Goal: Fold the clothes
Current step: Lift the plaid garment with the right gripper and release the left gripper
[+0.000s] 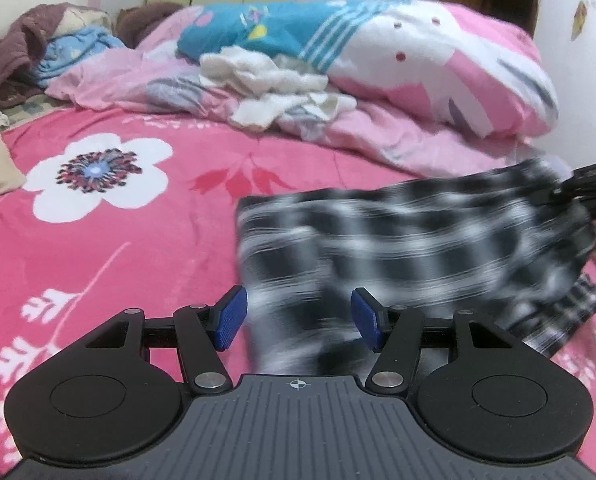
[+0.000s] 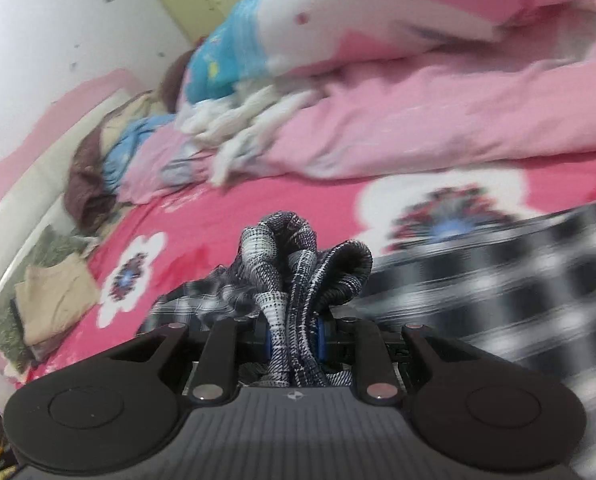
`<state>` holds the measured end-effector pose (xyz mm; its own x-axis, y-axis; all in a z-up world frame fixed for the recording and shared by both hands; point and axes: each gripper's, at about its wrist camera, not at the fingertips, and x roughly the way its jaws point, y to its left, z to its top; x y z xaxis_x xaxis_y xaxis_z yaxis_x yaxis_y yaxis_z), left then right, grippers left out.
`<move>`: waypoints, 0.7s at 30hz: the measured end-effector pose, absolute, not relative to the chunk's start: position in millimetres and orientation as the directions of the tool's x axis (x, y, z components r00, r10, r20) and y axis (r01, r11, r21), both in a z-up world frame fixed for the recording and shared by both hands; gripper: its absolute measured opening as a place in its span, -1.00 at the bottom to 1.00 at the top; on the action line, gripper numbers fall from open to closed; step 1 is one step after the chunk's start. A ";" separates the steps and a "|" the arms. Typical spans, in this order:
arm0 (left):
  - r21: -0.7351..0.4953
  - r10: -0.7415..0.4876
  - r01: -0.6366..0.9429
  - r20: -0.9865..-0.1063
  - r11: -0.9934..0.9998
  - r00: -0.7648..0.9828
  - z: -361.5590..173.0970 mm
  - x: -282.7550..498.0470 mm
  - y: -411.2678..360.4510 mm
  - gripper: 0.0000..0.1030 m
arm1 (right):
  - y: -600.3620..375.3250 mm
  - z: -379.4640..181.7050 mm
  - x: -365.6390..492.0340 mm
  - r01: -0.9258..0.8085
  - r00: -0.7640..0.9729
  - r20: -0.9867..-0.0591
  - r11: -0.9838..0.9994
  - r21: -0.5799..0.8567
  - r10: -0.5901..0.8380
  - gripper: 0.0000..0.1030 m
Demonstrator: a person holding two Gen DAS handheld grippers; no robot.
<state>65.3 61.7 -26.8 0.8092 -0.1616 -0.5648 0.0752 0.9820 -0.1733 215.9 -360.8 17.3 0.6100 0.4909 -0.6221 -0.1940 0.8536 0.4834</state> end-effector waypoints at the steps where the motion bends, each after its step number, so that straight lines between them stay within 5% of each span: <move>1: -0.168 -0.161 0.077 -0.578 0.983 0.800 -28.4 69.0 57.6 0.12 | -373.6 16.9 216.9 -0.179 0.614 -0.628 0.859 0.480 0.478 -0.60; 21: -0.145 -0.177 0.107 -0.674 0.984 0.717 -44.7 93.4 12.5 0.12 | -525.5 -26.4 227.4 -0.001 0.628 -0.694 0.892 0.452 0.352 -0.61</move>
<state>93.4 12.5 -44.7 0.7170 -0.1775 -0.6741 0.1072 0.9836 -0.1449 227.4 -525.5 -26.4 0.6278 0.3520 -0.6942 -0.0008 0.8922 0.4517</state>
